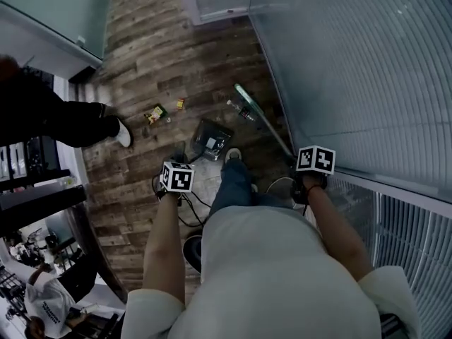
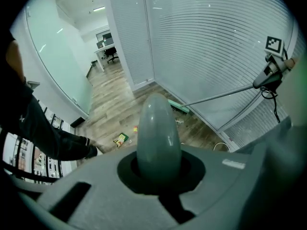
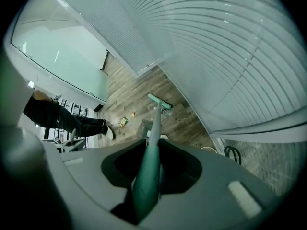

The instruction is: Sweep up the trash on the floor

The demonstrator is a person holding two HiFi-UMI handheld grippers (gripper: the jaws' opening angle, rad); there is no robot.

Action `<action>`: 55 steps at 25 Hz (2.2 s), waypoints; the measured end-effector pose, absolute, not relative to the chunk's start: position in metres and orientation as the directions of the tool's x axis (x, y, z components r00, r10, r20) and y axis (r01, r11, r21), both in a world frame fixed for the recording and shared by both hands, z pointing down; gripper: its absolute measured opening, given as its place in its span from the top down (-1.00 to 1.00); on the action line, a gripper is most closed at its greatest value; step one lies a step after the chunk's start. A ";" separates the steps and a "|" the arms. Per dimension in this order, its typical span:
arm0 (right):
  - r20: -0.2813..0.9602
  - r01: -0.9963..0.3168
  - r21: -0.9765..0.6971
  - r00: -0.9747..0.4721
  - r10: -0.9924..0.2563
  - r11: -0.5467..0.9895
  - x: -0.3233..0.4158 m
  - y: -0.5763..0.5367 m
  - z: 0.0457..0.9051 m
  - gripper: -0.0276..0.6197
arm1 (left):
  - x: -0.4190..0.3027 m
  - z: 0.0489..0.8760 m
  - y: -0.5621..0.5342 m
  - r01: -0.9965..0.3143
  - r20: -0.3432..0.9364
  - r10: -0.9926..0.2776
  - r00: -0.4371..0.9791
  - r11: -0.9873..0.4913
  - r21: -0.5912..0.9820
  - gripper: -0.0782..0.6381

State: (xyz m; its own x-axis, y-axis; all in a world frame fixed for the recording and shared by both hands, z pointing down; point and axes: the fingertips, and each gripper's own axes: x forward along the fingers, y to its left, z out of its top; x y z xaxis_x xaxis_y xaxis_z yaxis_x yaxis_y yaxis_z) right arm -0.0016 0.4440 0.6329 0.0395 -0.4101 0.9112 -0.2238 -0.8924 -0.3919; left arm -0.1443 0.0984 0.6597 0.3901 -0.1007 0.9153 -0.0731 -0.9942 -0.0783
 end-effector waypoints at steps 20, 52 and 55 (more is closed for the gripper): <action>0.949 -0.188 -0.309 0.010 -0.316 -0.932 0.072 0.390 0.668 0.61 | -0.069 0.670 0.089 0.060 0.934 -0.031 0.357 -0.997 -0.056 0.76; 0.966 -0.151 -0.248 -0.109 -0.234 -0.957 0.080 0.321 0.731 0.61 | -0.020 0.671 0.070 0.098 0.941 -0.022 0.337 -0.993 -0.058 0.76; 0.964 -0.124 -0.254 -0.113 -0.241 -0.959 0.072 0.317 0.730 0.61 | -0.021 0.672 0.073 0.103 0.940 -0.022 0.340 -0.993 -0.060 0.76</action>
